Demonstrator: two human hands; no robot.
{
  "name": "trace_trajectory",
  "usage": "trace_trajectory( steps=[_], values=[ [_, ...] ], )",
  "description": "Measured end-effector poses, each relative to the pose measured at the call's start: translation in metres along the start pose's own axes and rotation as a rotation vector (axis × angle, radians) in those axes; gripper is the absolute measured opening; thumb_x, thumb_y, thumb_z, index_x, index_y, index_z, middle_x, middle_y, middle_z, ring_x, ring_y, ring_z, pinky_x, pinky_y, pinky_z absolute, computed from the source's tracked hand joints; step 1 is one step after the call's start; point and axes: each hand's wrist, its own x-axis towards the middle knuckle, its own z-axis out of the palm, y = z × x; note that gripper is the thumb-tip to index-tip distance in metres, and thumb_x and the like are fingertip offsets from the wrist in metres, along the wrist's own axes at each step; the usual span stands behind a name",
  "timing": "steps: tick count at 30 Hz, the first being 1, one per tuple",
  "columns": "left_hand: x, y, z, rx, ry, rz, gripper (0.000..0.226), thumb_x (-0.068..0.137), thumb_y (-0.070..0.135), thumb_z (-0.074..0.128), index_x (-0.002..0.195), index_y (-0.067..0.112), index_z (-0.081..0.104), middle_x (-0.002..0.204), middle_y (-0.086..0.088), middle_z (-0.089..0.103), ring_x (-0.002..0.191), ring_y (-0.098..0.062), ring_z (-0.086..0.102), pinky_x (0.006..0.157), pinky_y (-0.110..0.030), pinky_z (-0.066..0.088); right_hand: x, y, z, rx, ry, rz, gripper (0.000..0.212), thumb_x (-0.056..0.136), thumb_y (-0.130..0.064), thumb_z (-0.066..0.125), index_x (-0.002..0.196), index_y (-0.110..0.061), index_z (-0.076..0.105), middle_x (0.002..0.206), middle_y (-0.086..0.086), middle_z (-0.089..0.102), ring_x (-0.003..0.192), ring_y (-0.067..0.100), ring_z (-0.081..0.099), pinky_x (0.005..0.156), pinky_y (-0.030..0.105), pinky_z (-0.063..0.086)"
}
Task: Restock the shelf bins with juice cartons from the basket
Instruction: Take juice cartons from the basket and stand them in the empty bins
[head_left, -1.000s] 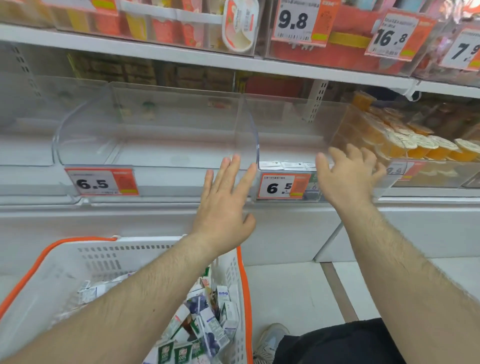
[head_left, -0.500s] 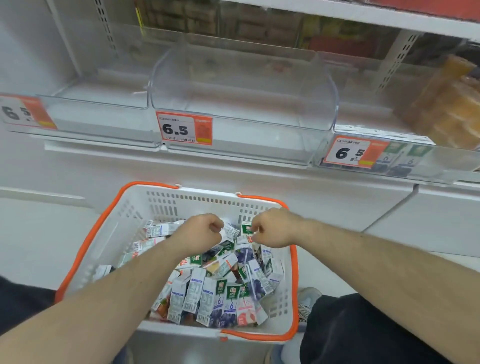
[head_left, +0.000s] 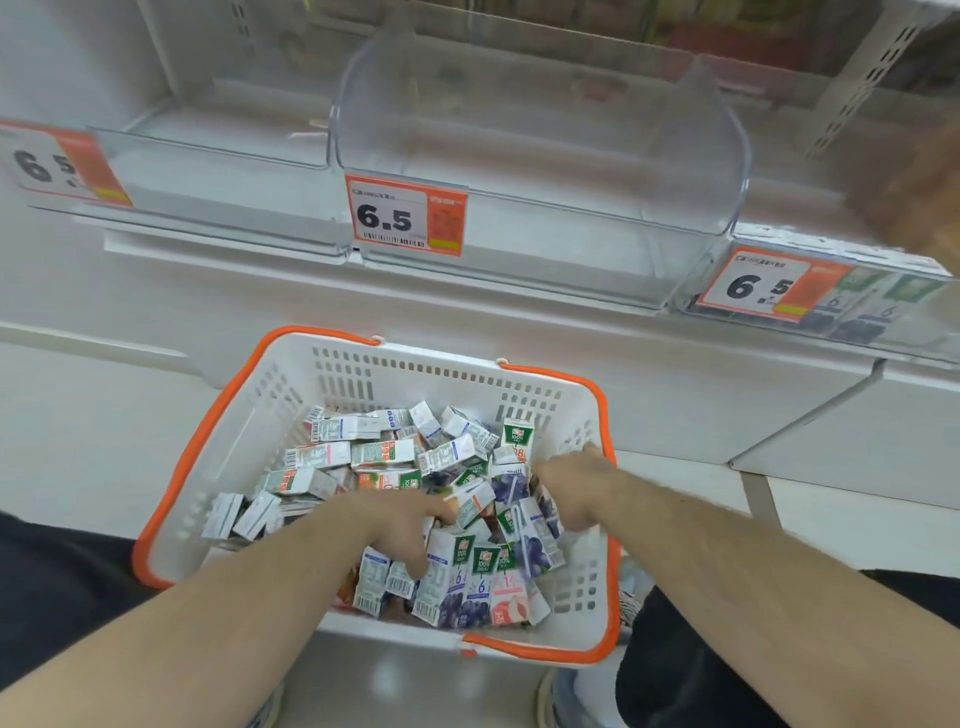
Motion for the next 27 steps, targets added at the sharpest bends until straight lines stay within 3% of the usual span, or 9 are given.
trace_trajectory(
  steps=[4, 9, 13, 16, 20, 22, 25, 27],
  values=[
    [0.006, 0.000, 0.004, 0.029, 0.055, 0.025, 0.075, 0.072, 0.033, 0.084, 0.135, 0.033, 0.043, 0.147, 0.002, 0.039, 0.127, -0.023, 0.045, 0.105, -0.042, 0.040, -0.019, 0.022, -0.044, 0.252, -0.008, -0.042, 0.086, 0.082, -0.005, 0.071, 0.153, -0.021, 0.025, 0.148, 0.006, 0.045, 0.121, 0.027, 0.053, 0.083, 0.030, 0.045],
    [0.005, -0.008, 0.003, -0.083, 0.121, 0.061, 0.068, 0.070, 0.030, 0.087, 0.127, 0.032, 0.050, 0.149, 0.003, 0.039, 0.132, -0.021, 0.042, 0.107, -0.038, 0.039, -0.047, 0.038, -0.080, 0.516, 0.103, -0.077, 0.097, 0.076, -0.006, 0.079, 0.152, -0.026, 0.024, 0.133, -0.002, 0.047, 0.086, 0.008, 0.053, 0.061, 0.016, 0.041],
    [-0.005, -0.010, -0.001, -0.389, 0.191, 0.057, 0.080, 0.074, 0.009, 0.083, 0.139, 0.031, 0.043, 0.139, 0.002, 0.046, 0.109, -0.017, 0.053, 0.076, -0.024, 0.048, -0.066, 0.045, -0.097, 0.791, 0.218, -0.106, 0.089, 0.068, 0.000, 0.084, 0.140, -0.028, 0.040, 0.118, -0.008, 0.054, 0.097, 0.014, 0.058, 0.080, 0.024, 0.050],
    [-0.011, -0.013, -0.007, -0.711, 0.273, 0.059, 0.084, 0.073, -0.011, 0.074, 0.139, 0.029, 0.043, 0.131, 0.000, 0.052, 0.083, -0.016, 0.060, 0.063, -0.025, 0.050, -0.079, 0.049, -0.103, 1.028, 0.244, -0.133, 0.088, 0.067, 0.004, 0.085, 0.139, -0.028, 0.043, 0.118, -0.003, 0.057, 0.101, 0.019, 0.062, 0.089, 0.032, 0.050],
    [-0.023, -0.011, -0.022, -1.053, 0.418, 0.088, 0.082, 0.071, -0.027, 0.061, 0.134, 0.024, 0.049, 0.129, -0.001, 0.056, 0.111, -0.030, 0.056, 0.057, -0.025, 0.050, -0.086, 0.049, -0.102, 1.268, 0.279, -0.174, 0.079, 0.068, 0.015, 0.079, 0.130, -0.023, 0.050, 0.122, 0.008, 0.058, 0.094, 0.025, 0.069, 0.083, 0.034, 0.056],
    [-0.030, -0.005, -0.032, -1.203, 0.458, 0.131, 0.082, 0.071, -0.032, 0.056, 0.135, 0.020, 0.049, 0.128, -0.003, 0.055, 0.105, -0.031, 0.060, 0.047, -0.022, 0.049, -0.087, 0.046, -0.103, 1.279, 0.295, -0.185, 0.077, 0.068, 0.018, 0.077, 0.129, -0.022, 0.051, 0.121, 0.008, 0.058, 0.090, 0.023, 0.070, 0.080, 0.034, 0.057],
    [-0.038, 0.004, -0.047, -1.378, 0.484, 0.214, 0.081, 0.073, -0.034, 0.051, 0.134, 0.019, 0.051, 0.126, -0.006, 0.056, 0.095, -0.024, 0.063, 0.054, -0.025, 0.054, -0.086, 0.042, -0.103, 1.296, 0.341, -0.187, 0.075, 0.067, 0.019, 0.077, 0.124, -0.023, 0.052, 0.121, 0.011, 0.058, 0.088, 0.023, 0.069, 0.081, 0.038, 0.058],
    [-0.041, 0.012, -0.056, -1.555, 0.471, 0.278, 0.071, 0.078, -0.032, 0.042, 0.129, 0.017, 0.054, 0.121, -0.009, 0.059, 0.093, -0.026, 0.063, 0.059, -0.030, 0.056, -0.085, 0.039, -0.104, 1.300, 0.385, -0.167, 0.075, 0.058, 0.007, 0.085, 0.117, -0.029, 0.055, 0.119, 0.013, 0.059, 0.092, 0.029, 0.069, 0.086, 0.045, 0.058]
  ],
)
